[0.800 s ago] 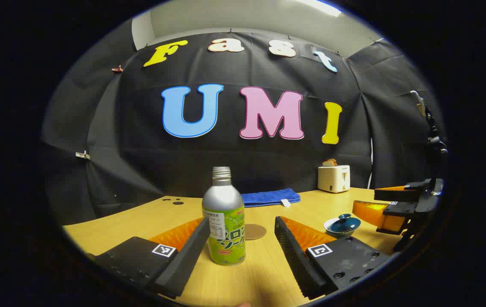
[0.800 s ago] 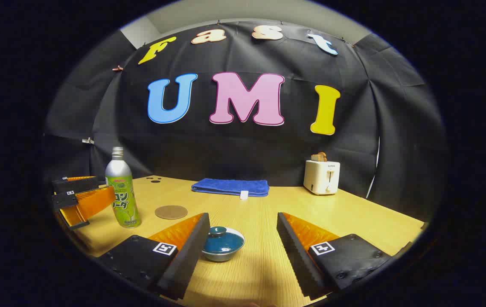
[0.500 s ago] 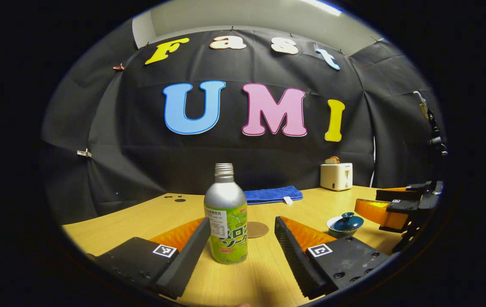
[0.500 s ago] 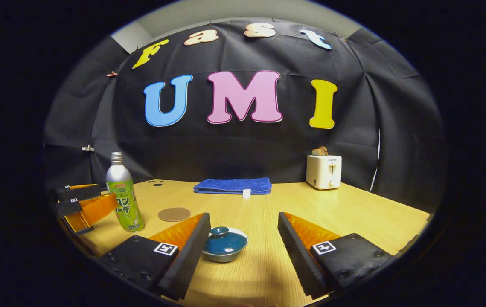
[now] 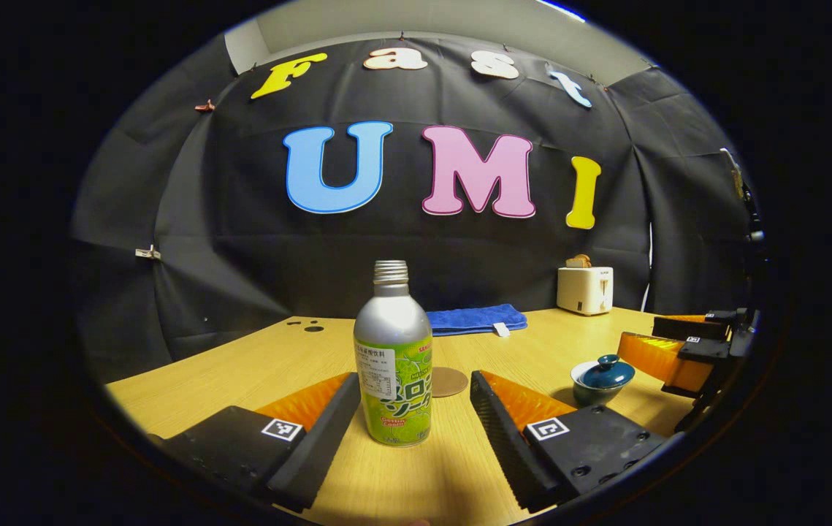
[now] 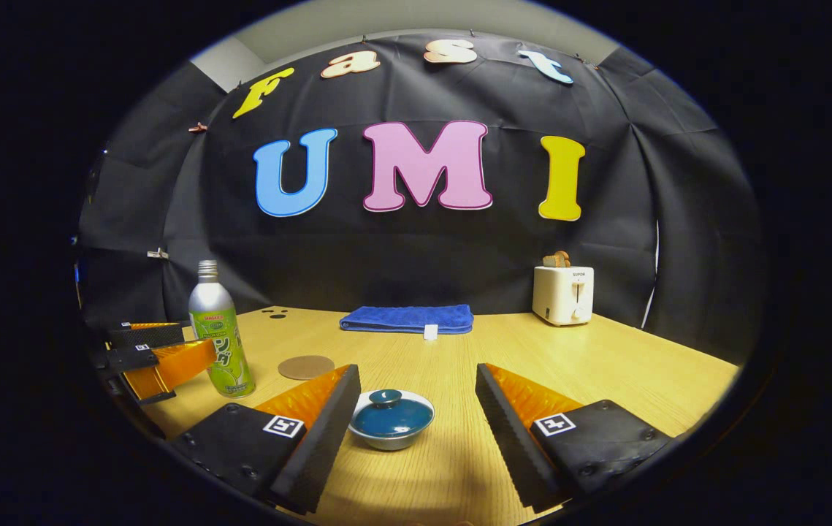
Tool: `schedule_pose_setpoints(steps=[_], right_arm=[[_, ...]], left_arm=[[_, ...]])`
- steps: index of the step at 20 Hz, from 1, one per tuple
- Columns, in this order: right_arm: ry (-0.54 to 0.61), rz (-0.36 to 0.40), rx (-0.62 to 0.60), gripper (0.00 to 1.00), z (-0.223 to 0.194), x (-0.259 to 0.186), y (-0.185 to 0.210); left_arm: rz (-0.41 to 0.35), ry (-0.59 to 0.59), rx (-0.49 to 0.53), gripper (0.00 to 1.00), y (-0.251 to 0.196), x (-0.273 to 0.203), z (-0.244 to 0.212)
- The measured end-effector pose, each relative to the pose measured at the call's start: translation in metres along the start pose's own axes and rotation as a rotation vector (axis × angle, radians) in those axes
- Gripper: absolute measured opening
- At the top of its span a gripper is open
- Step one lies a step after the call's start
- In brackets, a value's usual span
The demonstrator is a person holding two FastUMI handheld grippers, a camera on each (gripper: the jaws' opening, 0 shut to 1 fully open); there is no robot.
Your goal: Open the teacup lid with one hand, grasp the water bottle and pour water into the teacup with the other hand; after pouring, place the water bottle on the coaster and then close the teacup lid.
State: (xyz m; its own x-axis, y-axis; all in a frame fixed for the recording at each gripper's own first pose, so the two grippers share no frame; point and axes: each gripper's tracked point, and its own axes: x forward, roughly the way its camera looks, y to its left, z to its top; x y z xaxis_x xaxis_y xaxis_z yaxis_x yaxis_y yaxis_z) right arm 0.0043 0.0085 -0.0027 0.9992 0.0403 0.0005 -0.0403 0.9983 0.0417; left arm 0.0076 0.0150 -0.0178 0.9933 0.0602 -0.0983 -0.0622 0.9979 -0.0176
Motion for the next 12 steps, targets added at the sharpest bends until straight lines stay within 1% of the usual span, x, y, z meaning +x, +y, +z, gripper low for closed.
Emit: schedule_pose_setpoints(steps=[4,10,12], right_arm=[[-0.001,0.002,0.000,0.98,0.000,0.001,0.001],[0.005,0.061,0.000,0.98,0.000,0.002,0.011],[0.036,0.066,-0.028,0.98,-0.006,0.009,0.011]], left_arm=[[0.007,-0.001,0.001,0.96,0.001,0.000,0.000],[0.002,0.000,-0.001,0.95,0.000,0.001,0.000],[-0.003,-0.003,-0.001,0.95,-0.001,-0.001,0.001]])
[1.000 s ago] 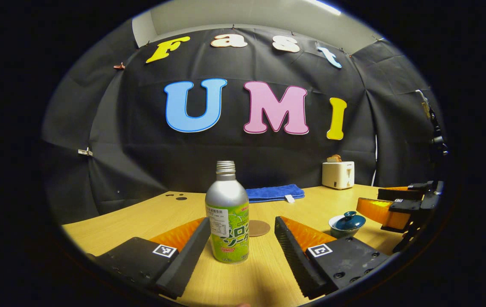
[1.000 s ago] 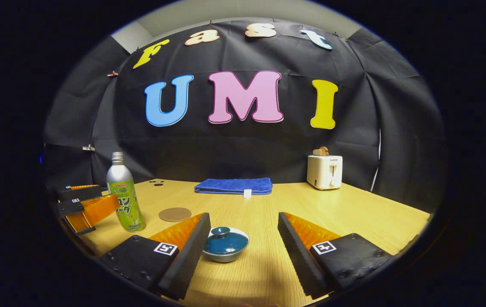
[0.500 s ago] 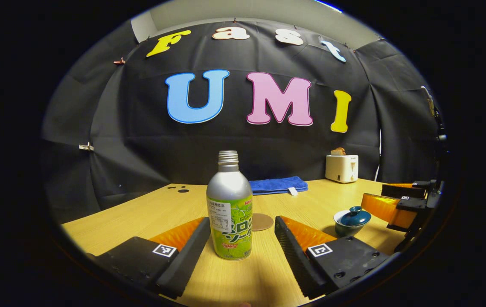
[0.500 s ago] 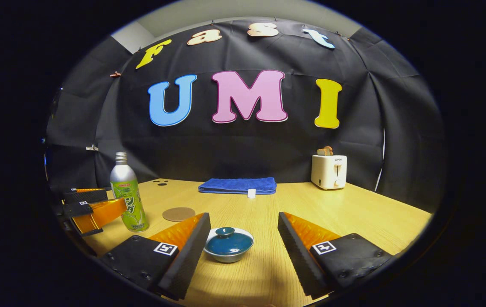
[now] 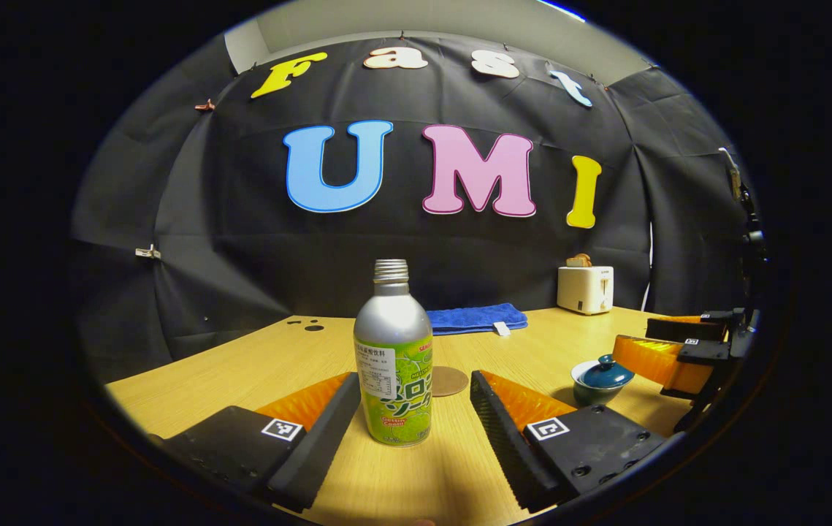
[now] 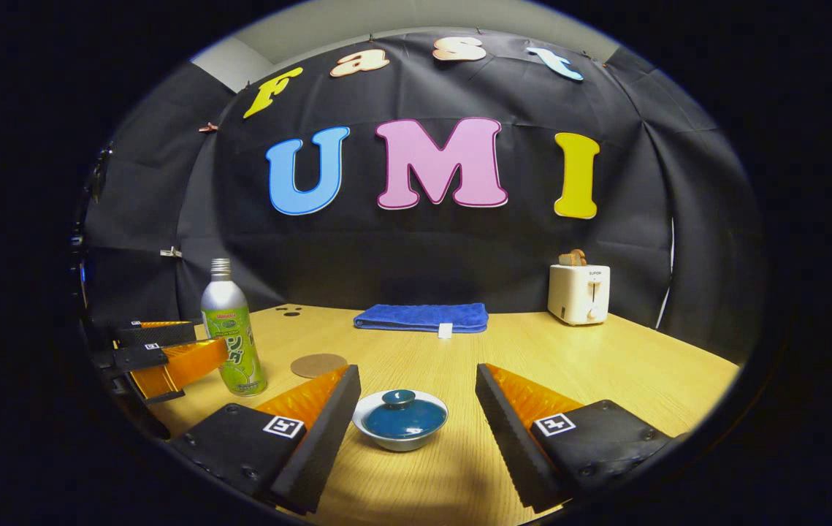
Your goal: Open the teacup lid with one hand, grasp the water bottle and pour water into the teacup with the other hand; after pouring, place the water bottle on the coaster and then close the teacup lid.
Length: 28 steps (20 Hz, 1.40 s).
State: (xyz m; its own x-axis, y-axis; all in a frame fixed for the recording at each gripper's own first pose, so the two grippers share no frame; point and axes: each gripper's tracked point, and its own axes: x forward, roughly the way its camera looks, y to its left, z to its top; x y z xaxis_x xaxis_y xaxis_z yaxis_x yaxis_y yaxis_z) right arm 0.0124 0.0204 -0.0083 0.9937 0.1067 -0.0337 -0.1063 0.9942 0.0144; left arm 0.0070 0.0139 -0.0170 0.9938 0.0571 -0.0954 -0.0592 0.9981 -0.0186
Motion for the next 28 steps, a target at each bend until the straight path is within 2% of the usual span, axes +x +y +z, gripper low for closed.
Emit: schedule_pose_setpoints(steps=[3,8,10,13,15,16,18,20,28], right_arm=[[0.052,0.012,-0.115,0.98,-0.005,0.011,0.002],[0.184,0.080,-0.166,0.94,-0.026,0.030,0.017],[0.219,0.089,-0.166,0.84,-0.030,0.036,0.017],[0.234,0.103,-0.135,0.74,-0.033,0.038,0.023],[0.249,0.102,-0.131,0.62,-0.035,0.040,0.022],[0.245,0.103,-0.130,0.52,-0.034,0.040,0.022],[0.242,0.097,-0.125,0.47,-0.032,0.042,0.019],[0.244,0.099,-0.115,0.34,-0.035,0.043,0.021],[0.200,0.120,-0.067,0.29,-0.016,0.041,0.022]], left_arm=[[-0.008,-0.003,0.000,0.95,-0.001,0.000,-0.001],[-0.016,-0.005,0.000,0.95,-0.002,0.000,0.001],[-0.016,-0.009,0.001,0.95,-0.002,0.000,0.001],[-0.016,-0.014,0.001,0.96,-0.003,0.000,0.001],[-0.016,-0.011,0.001,0.96,-0.003,0.000,0.000],[-0.016,-0.009,0.001,0.95,-0.003,0.000,0.001],[-0.016,-0.005,0.000,0.96,-0.003,0.000,0.000],[-0.016,-0.004,0.000,0.96,-0.003,0.000,0.000],[0.007,0.003,-0.001,0.96,0.001,0.001,-0.001]])
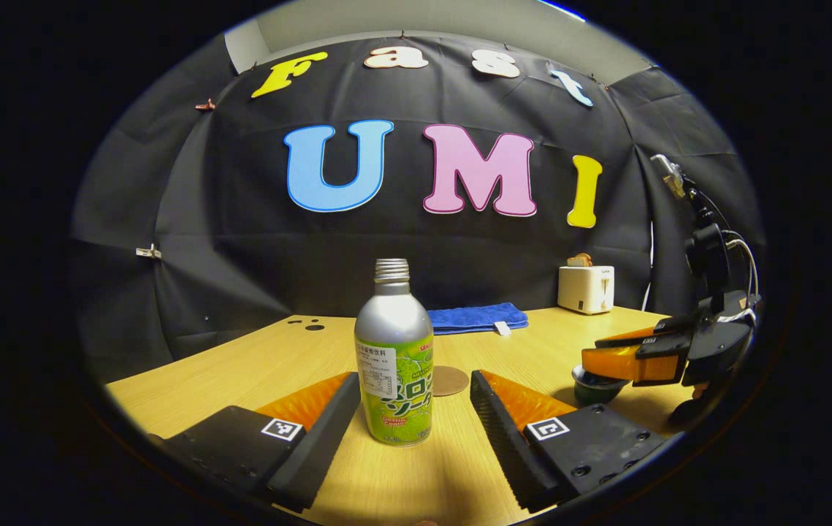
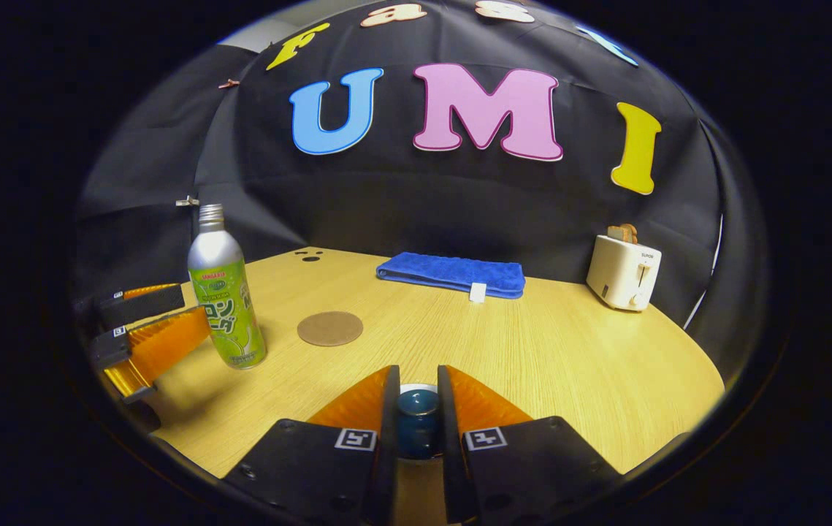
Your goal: Open the teacup lid with one hand, grasp the water bottle and pour water into the teacup with the other hand; after pouring, place the water bottle on the coaster and then close the teacup lid.
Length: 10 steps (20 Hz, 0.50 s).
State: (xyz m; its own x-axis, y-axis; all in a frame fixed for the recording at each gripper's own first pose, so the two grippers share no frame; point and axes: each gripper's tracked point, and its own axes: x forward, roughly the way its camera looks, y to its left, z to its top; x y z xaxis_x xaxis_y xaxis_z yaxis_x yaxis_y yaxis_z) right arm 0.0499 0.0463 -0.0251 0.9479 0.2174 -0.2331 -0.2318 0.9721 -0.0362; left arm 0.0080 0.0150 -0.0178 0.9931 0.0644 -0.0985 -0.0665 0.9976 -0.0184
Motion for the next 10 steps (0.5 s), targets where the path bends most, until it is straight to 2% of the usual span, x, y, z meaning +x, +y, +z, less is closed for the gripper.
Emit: schedule_pose_setpoints(steps=[1,2,3,4,6,10], right_arm=[[-0.022,0.001,0.002,0.29,0.008,-0.004,-0.001],[-0.047,0.000,0.012,0.24,0.017,-0.008,-0.004],[-0.069,0.003,0.027,0.24,0.026,-0.013,-0.006],[-0.090,0.004,0.038,0.29,0.033,-0.019,-0.010],[-0.131,-0.021,0.038,0.29,0.043,-0.033,-0.024],[-0.175,-0.076,0.053,0.29,0.039,-0.054,-0.057]], left_arm=[[0.000,0.001,0.000,0.96,0.001,-0.001,-0.001],[0.004,0.000,0.000,0.96,0.001,-0.001,0.000],[0.016,0.001,0.000,0.96,0.004,-0.001,-0.001],[0.041,0.000,-0.001,0.96,0.010,0.002,0.000],[0.064,0.006,-0.003,0.97,0.015,0.009,-0.002],[0.056,0.001,-0.001,0.96,0.018,0.031,-0.001]])
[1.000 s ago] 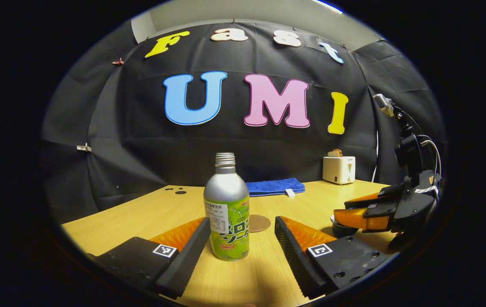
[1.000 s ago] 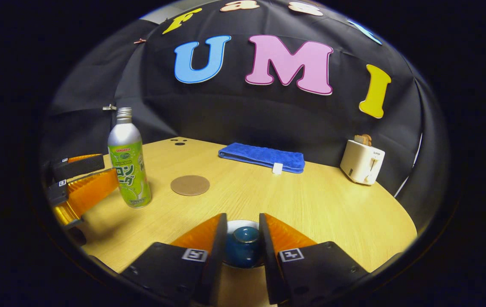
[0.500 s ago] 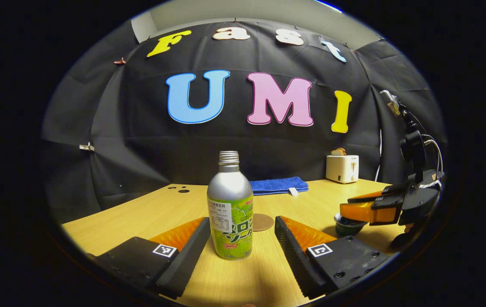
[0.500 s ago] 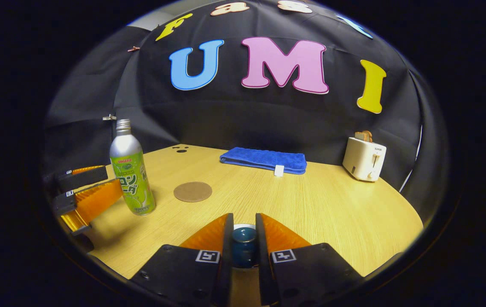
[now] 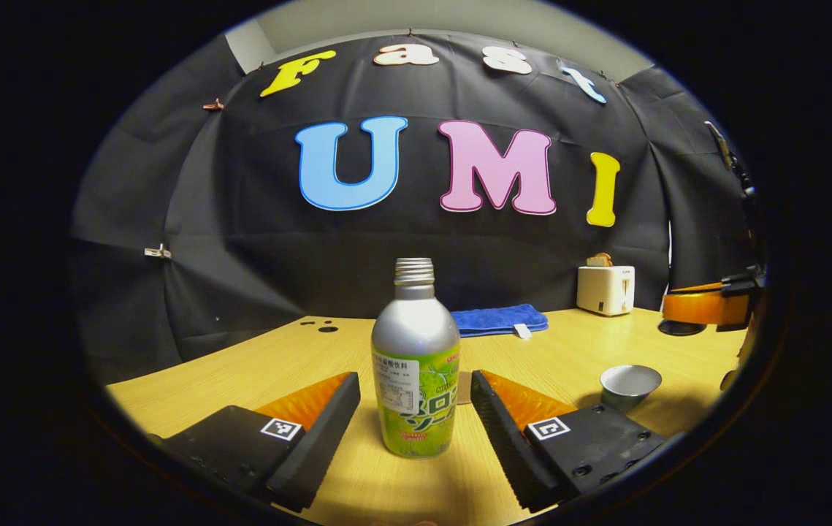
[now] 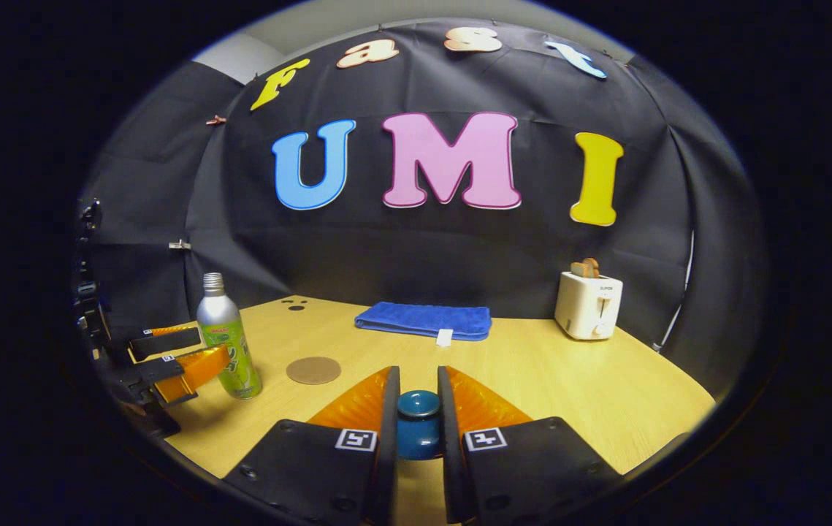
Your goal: Open the teacup lid with one hand, grasp the water bottle and pour water into the teacup with the other hand; after pouring, place the water bottle on the coaster and then close the teacup lid.
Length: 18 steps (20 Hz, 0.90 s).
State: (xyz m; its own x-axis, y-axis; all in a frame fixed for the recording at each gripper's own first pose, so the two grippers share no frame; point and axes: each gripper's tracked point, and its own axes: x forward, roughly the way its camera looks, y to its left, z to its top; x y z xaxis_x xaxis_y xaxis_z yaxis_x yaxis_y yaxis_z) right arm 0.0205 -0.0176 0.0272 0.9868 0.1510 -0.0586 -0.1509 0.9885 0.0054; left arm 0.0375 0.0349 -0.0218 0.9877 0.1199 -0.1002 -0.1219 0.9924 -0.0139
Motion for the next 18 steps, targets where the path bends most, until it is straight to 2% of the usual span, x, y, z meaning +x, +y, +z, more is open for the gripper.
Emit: schedule_pose_setpoints(steps=[4,8,11,14,15,18], right_arm=[[0.021,-0.064,0.009,0.29,-0.024,-0.002,-0.033],[0.062,-0.065,0.077,0.29,-0.051,0.004,-0.041],[0.035,-0.052,0.087,0.29,-0.046,0.009,-0.040],[0.007,-0.055,0.083,0.29,-0.042,0.010,-0.043],[-0.012,-0.063,0.080,0.29,-0.039,0.010,-0.044],[-0.067,-0.114,0.060,0.29,-0.031,0.011,-0.058]], left_arm=[[-0.017,0.000,0.001,0.96,0.000,0.024,0.000],[-0.025,-0.004,0.003,0.96,0.003,0.047,0.000],[-0.039,-0.004,0.004,0.96,0.000,0.057,0.001],[-0.037,-0.003,0.006,0.84,-0.002,0.060,0.000],[-0.035,0.000,0.010,0.84,-0.003,0.060,0.000],[-0.053,0.002,0.098,0.82,-0.015,0.057,0.001]])
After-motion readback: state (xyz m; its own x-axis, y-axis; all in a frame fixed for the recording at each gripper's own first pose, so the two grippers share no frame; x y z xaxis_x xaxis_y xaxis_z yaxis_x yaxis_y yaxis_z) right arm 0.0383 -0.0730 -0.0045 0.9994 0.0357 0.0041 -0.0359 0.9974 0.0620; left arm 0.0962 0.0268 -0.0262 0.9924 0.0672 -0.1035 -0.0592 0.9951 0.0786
